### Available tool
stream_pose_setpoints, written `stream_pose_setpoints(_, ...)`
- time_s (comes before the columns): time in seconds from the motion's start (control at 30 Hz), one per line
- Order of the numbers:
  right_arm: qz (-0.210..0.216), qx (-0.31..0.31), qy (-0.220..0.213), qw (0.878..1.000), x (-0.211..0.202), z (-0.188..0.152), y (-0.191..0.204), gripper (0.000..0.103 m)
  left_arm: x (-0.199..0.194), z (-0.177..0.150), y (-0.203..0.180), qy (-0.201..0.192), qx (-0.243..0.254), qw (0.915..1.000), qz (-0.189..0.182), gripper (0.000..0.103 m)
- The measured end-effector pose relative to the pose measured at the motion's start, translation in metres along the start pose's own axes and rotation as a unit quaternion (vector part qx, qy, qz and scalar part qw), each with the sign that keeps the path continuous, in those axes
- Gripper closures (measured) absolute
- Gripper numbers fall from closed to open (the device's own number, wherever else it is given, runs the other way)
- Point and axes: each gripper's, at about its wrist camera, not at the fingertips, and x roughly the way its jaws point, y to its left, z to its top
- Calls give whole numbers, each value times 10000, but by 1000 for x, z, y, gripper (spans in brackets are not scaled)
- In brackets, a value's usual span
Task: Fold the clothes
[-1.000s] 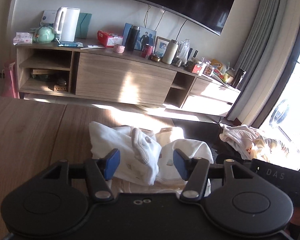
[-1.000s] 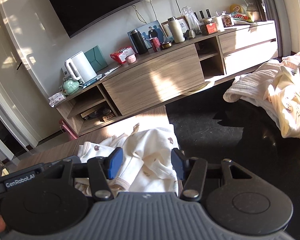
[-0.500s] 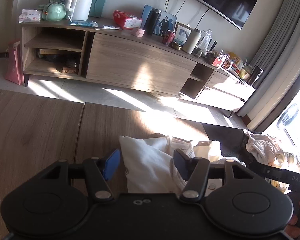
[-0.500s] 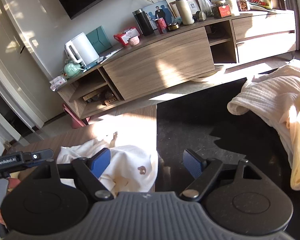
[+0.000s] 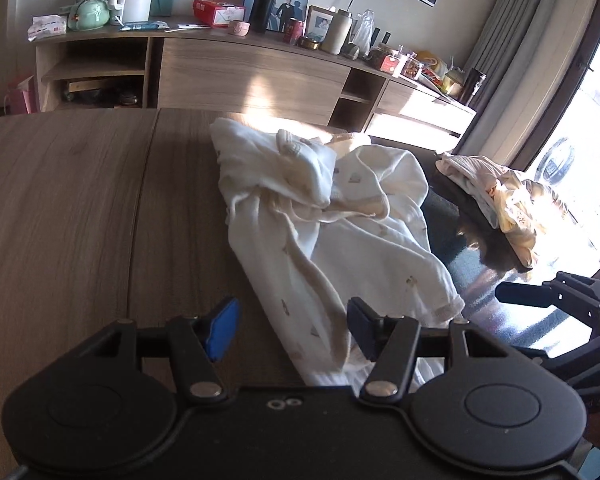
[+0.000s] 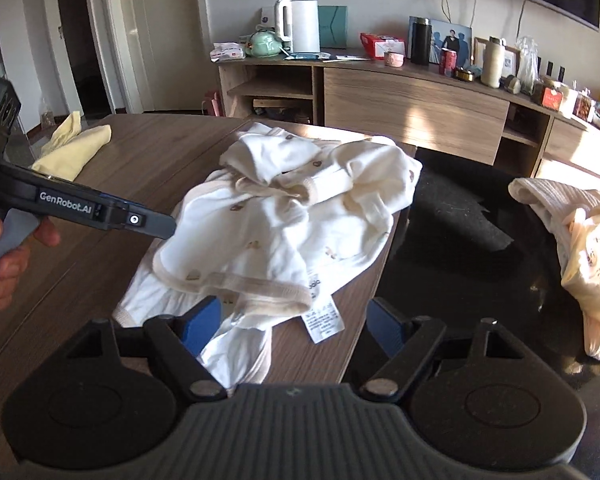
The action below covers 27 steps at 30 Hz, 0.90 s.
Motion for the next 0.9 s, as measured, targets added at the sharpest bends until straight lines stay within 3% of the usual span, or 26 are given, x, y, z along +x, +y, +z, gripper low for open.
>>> stream_pose_setpoints(0.1, -145, -321, 248, 9991, 11, 1, 16, 20, 7, -8, -9, -34, 53, 9997, 219, 44)
stream_pose_setpoints(0.17, -169, -341, 414, 9984, 20, 0, 18, 25, 10, -6, -13, -89, 102, 9998, 157, 47)
stream_pose_setpoints(0.2, -121, -298, 480, 9983, 23, 0, 17, 32, 11, -5, -13, -107, 101, 9999, 58, 47)
stream_pose_setpoints(0.23, -44, -236, 560, 9981, 27, -1, 16, 49, 13, -5, -15, -123, 128, 9998, 0, 48)
stream_pose_setpoints(0.27, 16, -179, 615, 9979, 30, -1, 15, 49, 14, -5, -16, -136, 190, 9997, -18, 52)
stream_pose_setpoints(0.3, 17, -143, 587, 9982, 30, -2, 16, 52, 15, -5, -18, -149, 256, 9996, -30, 58)
stream_pose_setpoints(0.33, 14, -123, 556, 9984, 30, -3, 17, 66, 16, -5, -19, -162, 322, 9993, -43, 64)
stream_pose_setpoints(0.37, -2, -146, 526, 9985, 30, -3, 18, 75, 17, -6, -20, -167, 359, 9992, -38, 95)
stream_pose_setpoints(0.43, -12, -68, 512, 9987, 31, -3, 17, 99, 17, -8, -21, -184, 389, 9991, -57, 100)
stream_pose_setpoints(0.67, 347, 590, 255, 9973, 17, 4, 4, 99, 8, -1, -15, -291, 260, 9989, -246, 101)
stream_pose_setpoints(0.9, 478, 925, -369, 9939, -5, 33, -8, 99, -26, 39, -15, -839, 118, 9954, -450, 101)
